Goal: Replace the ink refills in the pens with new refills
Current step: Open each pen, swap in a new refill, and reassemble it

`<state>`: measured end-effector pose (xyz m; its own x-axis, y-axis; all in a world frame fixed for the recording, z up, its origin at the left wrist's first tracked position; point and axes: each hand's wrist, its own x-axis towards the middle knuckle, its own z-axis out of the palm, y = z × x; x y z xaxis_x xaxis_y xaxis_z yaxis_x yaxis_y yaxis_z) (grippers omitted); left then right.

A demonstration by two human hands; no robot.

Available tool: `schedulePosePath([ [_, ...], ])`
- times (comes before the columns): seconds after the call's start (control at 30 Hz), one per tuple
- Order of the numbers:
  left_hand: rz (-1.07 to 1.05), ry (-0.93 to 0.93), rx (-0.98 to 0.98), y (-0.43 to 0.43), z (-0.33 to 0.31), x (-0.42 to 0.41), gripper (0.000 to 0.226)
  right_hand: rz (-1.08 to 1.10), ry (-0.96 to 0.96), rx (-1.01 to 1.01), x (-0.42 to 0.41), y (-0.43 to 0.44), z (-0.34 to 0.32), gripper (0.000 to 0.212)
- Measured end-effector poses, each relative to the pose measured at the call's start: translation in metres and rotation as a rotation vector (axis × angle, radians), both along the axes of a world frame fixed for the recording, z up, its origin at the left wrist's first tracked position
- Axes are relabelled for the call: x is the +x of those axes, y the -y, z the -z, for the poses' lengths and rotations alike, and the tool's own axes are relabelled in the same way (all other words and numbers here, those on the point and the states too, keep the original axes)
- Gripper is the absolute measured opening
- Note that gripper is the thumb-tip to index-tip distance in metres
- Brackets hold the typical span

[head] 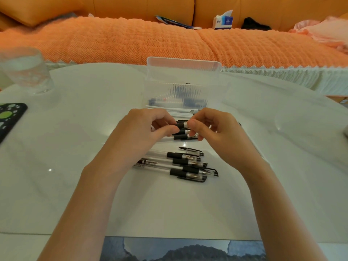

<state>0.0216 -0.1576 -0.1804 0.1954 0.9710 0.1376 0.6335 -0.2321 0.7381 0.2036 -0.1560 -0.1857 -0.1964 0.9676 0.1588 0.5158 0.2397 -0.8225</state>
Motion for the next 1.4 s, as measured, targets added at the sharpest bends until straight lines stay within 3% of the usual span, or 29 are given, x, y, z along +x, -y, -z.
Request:
schedulePosePath([
  [0.23,-0.059,0.018,0.031,0.001,0.000,0.000,0.011,-0.007,-0.008,-0.028,0.005,-0.002,0.000,0.013],
  [0.43,-0.086,0.018,0.015,0.000,-0.001,-0.007,0.009,-0.032,0.151,-0.100,0.022,0.001,0.003,0.003],
  [0.57,-0.077,0.006,0.005,0.000,0.000,-0.007,0.011,-0.069,0.287,-0.179,0.019,0.004,0.009,0.010],
  [0.83,-0.058,-0.017,0.004,0.001,-0.002,-0.008,0.011,-0.055,0.332,-0.137,0.017,0.001,0.013,0.005],
  [1.17,-0.045,0.003,0.000,0.001,-0.002,-0.011,0.013,0.046,-0.038,-0.018,0.027,0.000,0.000,0.011],
  [1.4,-0.013,-0.001,0.001,0.000,-0.002,-0.008,0.014,0.018,-0.071,-0.009,0.017,-0.002,0.002,0.013],
])
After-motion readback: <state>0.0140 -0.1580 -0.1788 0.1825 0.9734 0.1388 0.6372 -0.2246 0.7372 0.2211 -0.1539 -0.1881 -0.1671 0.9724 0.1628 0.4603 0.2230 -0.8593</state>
